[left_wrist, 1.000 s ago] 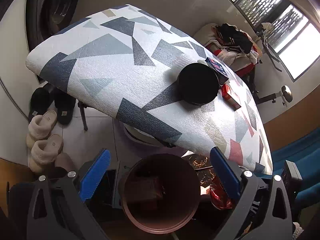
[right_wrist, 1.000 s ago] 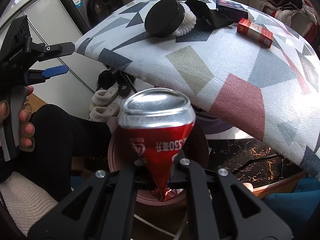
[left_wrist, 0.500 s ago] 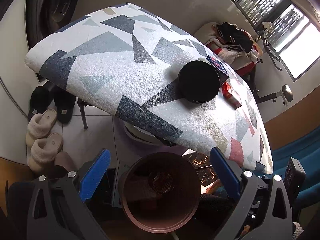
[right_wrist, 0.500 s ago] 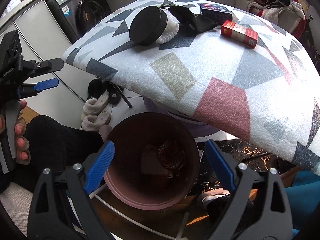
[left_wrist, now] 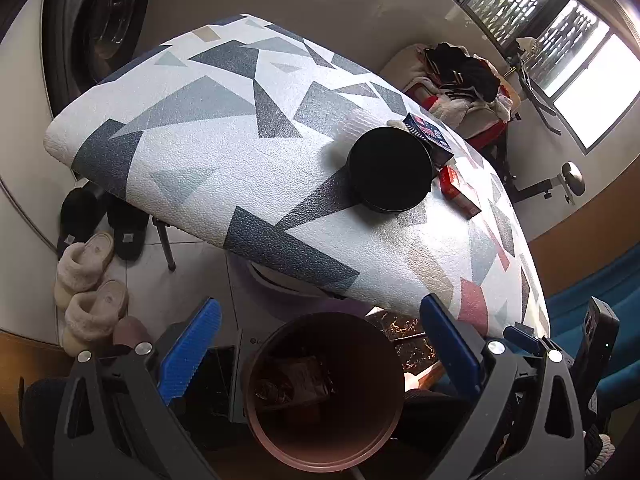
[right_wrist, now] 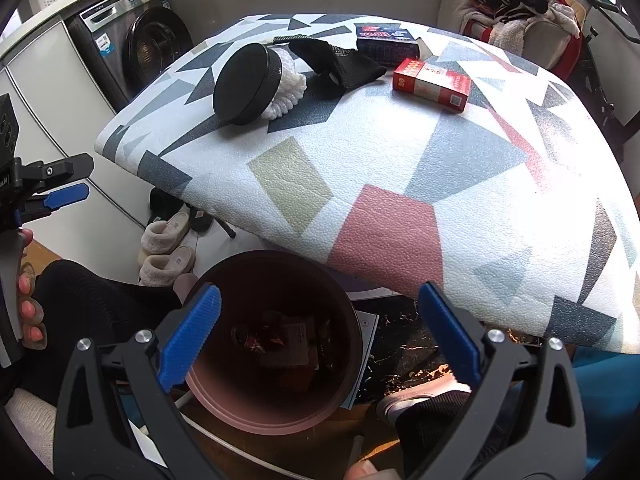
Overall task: Collect trash
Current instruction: 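Grasp the red-and-white paper box with the right gripper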
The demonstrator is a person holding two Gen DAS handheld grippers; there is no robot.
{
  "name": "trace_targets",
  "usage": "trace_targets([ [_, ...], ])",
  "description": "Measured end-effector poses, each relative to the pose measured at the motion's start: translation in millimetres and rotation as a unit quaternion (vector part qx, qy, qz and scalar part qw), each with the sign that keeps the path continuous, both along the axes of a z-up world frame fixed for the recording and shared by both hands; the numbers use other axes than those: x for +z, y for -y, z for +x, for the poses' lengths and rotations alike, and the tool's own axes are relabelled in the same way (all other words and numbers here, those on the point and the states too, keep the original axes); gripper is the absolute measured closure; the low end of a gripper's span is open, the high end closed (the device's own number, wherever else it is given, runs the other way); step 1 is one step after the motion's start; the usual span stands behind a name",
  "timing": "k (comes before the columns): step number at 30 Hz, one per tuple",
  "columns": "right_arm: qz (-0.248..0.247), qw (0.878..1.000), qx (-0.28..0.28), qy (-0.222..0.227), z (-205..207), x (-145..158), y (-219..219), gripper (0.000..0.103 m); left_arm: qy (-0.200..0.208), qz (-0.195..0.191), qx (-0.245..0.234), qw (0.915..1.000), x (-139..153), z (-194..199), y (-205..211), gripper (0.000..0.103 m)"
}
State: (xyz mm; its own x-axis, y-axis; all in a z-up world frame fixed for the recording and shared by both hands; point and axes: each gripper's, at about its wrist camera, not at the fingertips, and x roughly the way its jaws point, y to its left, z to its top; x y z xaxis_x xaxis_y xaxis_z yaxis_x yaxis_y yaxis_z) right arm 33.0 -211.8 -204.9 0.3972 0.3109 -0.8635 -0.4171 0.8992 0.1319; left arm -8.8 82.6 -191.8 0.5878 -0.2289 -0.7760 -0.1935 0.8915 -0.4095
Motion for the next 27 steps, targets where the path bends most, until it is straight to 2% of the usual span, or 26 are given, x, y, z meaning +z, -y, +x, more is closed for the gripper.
trace_targets([
  [4,-0.001,1.000,-0.011,0.007,7,3,8,0.006,0.013,-0.004,-0.014,0.9998,6,5,1,0.006],
  [10,-0.005,1.000,-0.022,0.018,20,9,16,0.006,0.026,0.012,-0.026,0.9992,16,17,3,0.006],
  [14,-0.009,0.999,-0.029,0.028,32,14,21,0.006,0.032,0.004,-0.033,0.9989,18,26,1,0.006],
  [27,-0.026,0.997,-0.038,0.060,98,20,29,0.006,0.020,0.020,-0.037,0.9989,9,65,-5,0.006],
])
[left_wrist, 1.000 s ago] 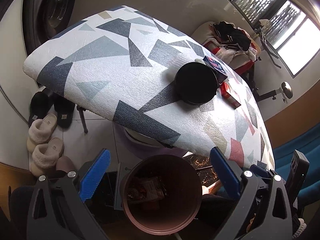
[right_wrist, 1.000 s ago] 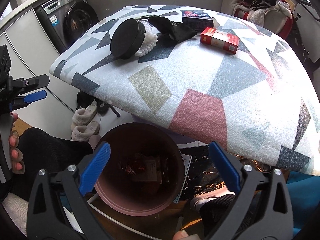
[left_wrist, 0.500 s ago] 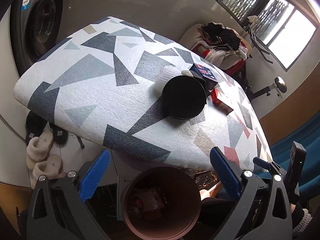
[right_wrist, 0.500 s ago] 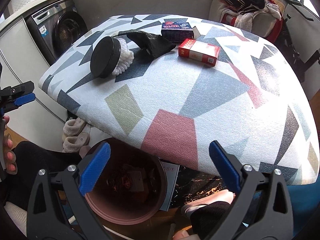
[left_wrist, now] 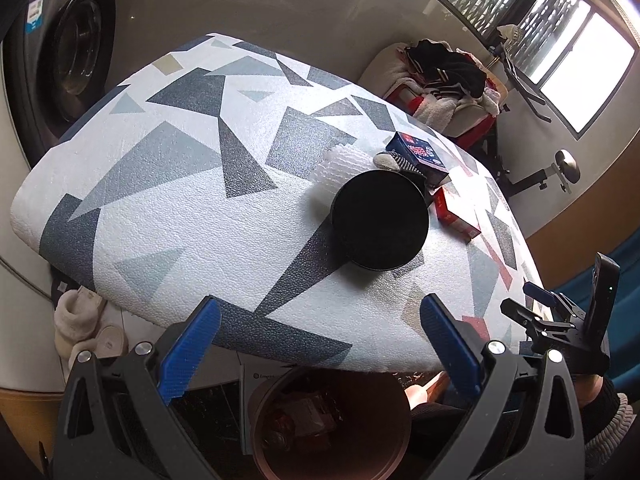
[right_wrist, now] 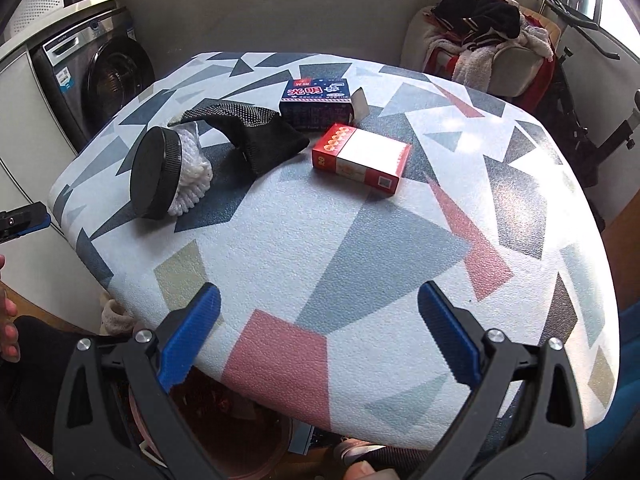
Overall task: Collect trash
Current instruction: 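Grasp the red-and-white paper box with the right gripper, then grasp the black round brush with the left gripper while the right holds the red box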
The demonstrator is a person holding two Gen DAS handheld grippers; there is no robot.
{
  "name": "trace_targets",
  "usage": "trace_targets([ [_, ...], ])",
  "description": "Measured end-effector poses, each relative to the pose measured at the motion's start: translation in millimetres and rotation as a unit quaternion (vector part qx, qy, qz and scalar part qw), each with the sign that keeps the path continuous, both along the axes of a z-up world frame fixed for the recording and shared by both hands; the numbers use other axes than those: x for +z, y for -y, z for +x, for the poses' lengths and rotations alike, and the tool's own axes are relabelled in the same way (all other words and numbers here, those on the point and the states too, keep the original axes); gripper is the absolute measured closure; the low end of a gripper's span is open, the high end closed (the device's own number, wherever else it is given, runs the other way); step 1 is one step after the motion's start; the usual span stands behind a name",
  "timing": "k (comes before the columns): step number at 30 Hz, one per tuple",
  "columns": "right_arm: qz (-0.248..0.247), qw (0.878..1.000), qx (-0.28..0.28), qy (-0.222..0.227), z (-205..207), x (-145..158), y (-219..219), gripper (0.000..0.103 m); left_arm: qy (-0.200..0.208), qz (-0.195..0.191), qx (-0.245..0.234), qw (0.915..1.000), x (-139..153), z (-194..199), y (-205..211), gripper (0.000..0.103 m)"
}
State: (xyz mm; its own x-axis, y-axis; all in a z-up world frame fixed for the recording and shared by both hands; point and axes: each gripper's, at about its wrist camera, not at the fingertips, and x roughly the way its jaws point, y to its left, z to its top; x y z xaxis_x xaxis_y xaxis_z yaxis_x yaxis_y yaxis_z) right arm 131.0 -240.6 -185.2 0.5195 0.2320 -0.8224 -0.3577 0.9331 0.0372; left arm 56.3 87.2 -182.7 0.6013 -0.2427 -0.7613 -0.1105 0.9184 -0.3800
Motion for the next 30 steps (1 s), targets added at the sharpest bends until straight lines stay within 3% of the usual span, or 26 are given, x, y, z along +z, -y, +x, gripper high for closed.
trace_targets([
  [7,0.020,1.000,-0.024,-0.001,65,-3,-4,0.006,-0.001,-0.010,0.006,0.9999,-5,20,-5,0.006],
  [14,0.028,0.995,-0.094,-0.014,137,-18,-14,0.006,-0.006,-0.012,0.011,0.9998,-12,29,-6,0.006],
  [18,0.041,0.988,-0.144,-0.047,167,-36,-14,0.006,-0.010,-0.012,0.015,0.9998,-16,32,-6,0.006],
  [22,0.000,0.985,-0.162,-0.065,181,-51,-21,0.007,-0.012,-0.006,0.013,0.9998,-18,37,-4,0.006],
  [24,0.006,0.984,-0.162,-0.079,182,-56,-18,0.013,-0.012,-0.002,0.011,0.9999,-18,40,-1,0.006],
  [30,0.022,0.992,-0.116,-0.053,160,-43,-14,0.013,-0.007,0.004,-0.015,0.9999,-17,54,16,0.006],
])
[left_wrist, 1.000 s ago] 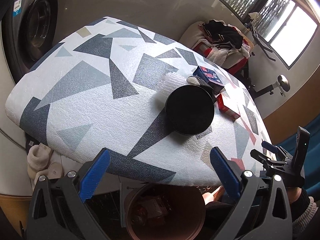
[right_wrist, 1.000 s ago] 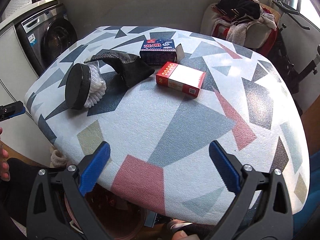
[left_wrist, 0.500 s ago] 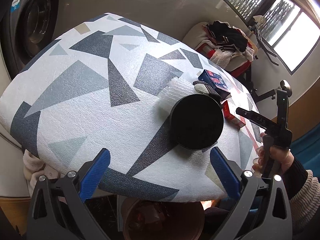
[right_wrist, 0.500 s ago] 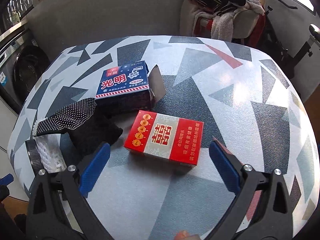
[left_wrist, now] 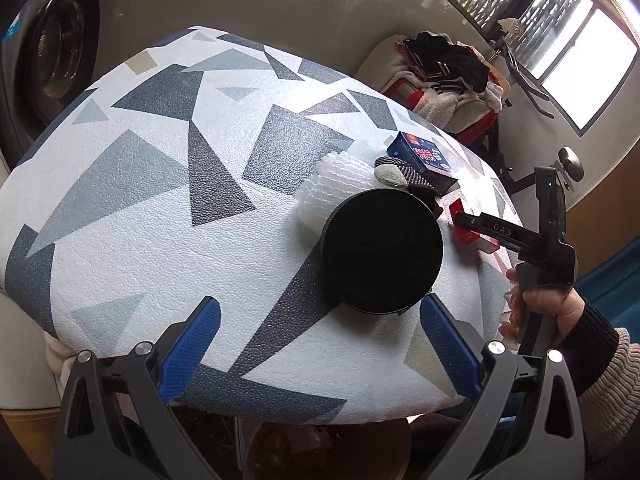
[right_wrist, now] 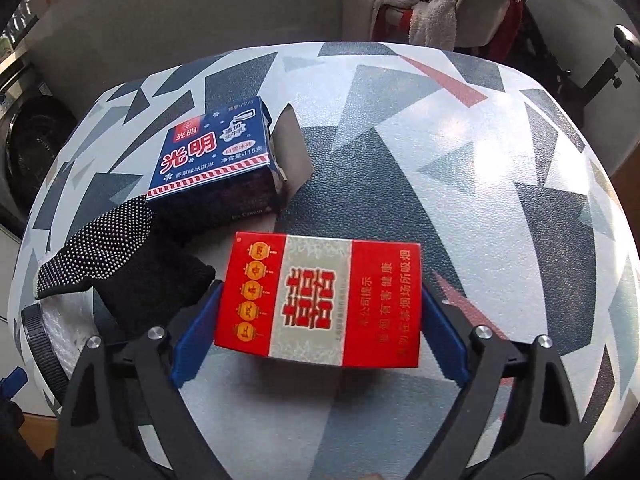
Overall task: Collect trash
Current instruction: 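Grasp the black round brush with the left gripper while the right holds the red box, then carry the black brush over the bin and open the left gripper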
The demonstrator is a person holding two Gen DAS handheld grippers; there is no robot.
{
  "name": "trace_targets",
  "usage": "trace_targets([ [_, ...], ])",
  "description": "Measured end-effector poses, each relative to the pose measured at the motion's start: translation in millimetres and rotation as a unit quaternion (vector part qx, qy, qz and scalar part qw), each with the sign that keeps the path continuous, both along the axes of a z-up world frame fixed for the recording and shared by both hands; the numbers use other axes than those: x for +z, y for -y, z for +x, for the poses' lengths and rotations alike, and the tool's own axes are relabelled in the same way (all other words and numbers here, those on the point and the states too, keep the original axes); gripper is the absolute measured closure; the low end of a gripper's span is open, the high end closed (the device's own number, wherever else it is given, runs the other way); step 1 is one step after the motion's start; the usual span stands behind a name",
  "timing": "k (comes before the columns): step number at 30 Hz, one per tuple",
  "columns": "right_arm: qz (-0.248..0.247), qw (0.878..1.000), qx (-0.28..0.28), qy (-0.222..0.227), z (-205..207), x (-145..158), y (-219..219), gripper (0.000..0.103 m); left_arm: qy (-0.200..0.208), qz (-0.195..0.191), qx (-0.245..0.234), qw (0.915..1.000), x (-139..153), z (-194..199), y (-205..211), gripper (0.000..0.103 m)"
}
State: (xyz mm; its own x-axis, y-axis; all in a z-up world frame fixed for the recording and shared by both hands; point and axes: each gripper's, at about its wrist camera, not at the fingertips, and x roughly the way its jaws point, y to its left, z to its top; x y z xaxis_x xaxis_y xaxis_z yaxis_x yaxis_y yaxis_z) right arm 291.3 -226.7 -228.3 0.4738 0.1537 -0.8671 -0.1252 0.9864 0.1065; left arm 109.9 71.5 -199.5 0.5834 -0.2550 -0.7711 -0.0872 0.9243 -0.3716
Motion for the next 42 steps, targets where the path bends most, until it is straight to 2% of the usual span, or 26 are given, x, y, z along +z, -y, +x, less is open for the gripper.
trace_targets([
  [4,0.015,0.999,0.029,0.024,-25,12,6,0.013,0.004,0.020,-0.022,0.9995,1,18,22,0.006],
  [10,0.049,0.998,0.021,0.024,-55,16,24,0.013,0.003,0.037,-0.054,0.9978,-7,48,51,0.006],
  [15,0.045,0.998,0.027,0.033,-73,20,29,0.013,0.001,0.068,-0.067,0.9954,-13,69,65,0.006],
  [19,0.052,0.997,0.025,0.041,-88,25,33,0.013,-0.009,0.068,-0.067,0.9954,-17,76,66,0.006],
  [21,0.054,0.997,0.024,0.045,-96,27,34,0.013,-0.004,0.072,-0.070,0.9949,-14,74,67,0.007],
  [22,0.054,0.997,0.024,0.047,-100,28,35,0.013,-0.001,0.077,-0.072,0.9944,-11,72,68,0.012],
  [35,0.070,0.995,0.036,0.065,-137,48,33,0.013,0.035,0.051,-0.074,0.9953,28,37,53,0.012],
  [42,0.067,0.993,0.050,0.077,-158,62,30,0.013,0.027,0.037,-0.084,0.9954,28,-4,54,0.012],
])
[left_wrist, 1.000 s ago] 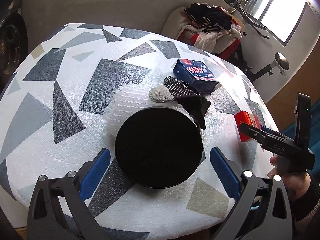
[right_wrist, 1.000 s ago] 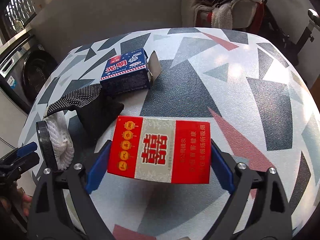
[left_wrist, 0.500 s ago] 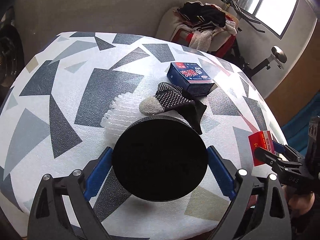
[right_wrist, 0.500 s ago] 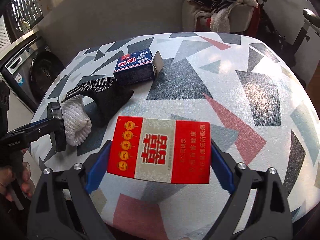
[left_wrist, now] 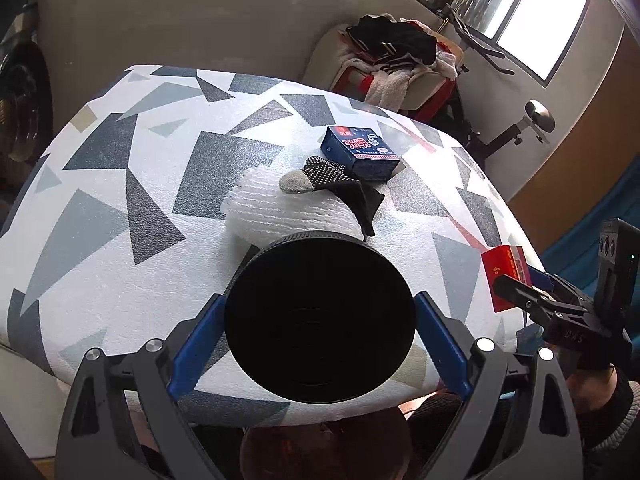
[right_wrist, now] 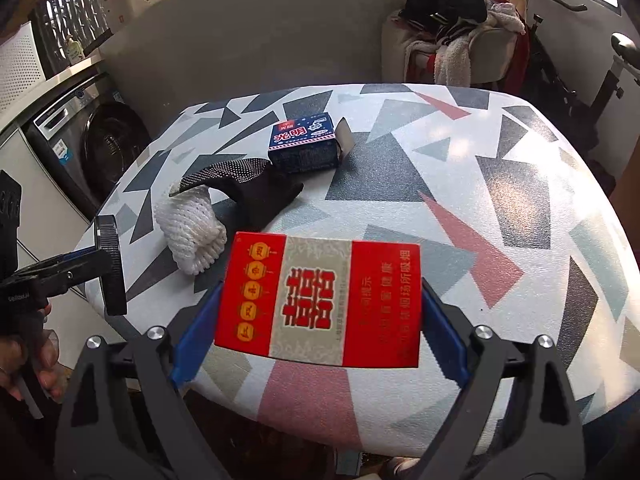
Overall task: Collect trash
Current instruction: 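Carry the black brush over the bin and open the left gripper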
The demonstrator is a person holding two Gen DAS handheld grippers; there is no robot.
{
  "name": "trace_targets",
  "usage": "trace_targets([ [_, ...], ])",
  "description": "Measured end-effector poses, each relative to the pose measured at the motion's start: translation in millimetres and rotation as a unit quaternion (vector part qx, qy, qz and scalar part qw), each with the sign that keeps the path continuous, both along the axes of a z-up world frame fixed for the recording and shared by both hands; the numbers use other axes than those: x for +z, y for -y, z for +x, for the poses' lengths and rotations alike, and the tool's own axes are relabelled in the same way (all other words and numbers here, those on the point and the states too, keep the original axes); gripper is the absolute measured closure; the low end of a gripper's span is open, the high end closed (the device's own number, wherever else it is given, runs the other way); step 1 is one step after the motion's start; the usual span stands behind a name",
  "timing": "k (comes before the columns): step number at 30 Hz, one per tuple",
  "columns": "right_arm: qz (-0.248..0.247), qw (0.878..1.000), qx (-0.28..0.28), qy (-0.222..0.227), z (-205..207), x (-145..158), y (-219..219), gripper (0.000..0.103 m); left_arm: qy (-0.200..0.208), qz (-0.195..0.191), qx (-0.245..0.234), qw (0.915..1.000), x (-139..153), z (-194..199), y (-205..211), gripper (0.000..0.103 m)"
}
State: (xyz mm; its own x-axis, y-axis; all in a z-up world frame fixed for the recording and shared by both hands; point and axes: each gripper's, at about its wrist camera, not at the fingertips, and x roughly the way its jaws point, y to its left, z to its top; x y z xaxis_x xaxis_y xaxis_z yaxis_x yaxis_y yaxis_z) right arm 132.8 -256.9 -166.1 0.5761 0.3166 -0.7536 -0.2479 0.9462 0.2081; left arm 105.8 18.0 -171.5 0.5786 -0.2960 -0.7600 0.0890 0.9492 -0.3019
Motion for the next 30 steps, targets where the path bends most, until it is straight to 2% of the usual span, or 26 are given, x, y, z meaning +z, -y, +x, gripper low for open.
trace_targets([
  [12,-0.001,1.000,0.004,-0.006,-30,2,5,0.013,-0.043,-0.005,-0.031,0.9986,-32,-68,24,0.012],
  [26,-0.002,1.000,0.005,-0.015,-44,-2,4,0.013,-0.063,-0.011,-0.035,0.9973,-43,-81,29,0.012],
  [30,-0.003,1.000,0.007,-0.017,-45,-3,4,0.013,-0.063,-0.015,-0.037,0.9972,-43,-83,30,0.009],
])
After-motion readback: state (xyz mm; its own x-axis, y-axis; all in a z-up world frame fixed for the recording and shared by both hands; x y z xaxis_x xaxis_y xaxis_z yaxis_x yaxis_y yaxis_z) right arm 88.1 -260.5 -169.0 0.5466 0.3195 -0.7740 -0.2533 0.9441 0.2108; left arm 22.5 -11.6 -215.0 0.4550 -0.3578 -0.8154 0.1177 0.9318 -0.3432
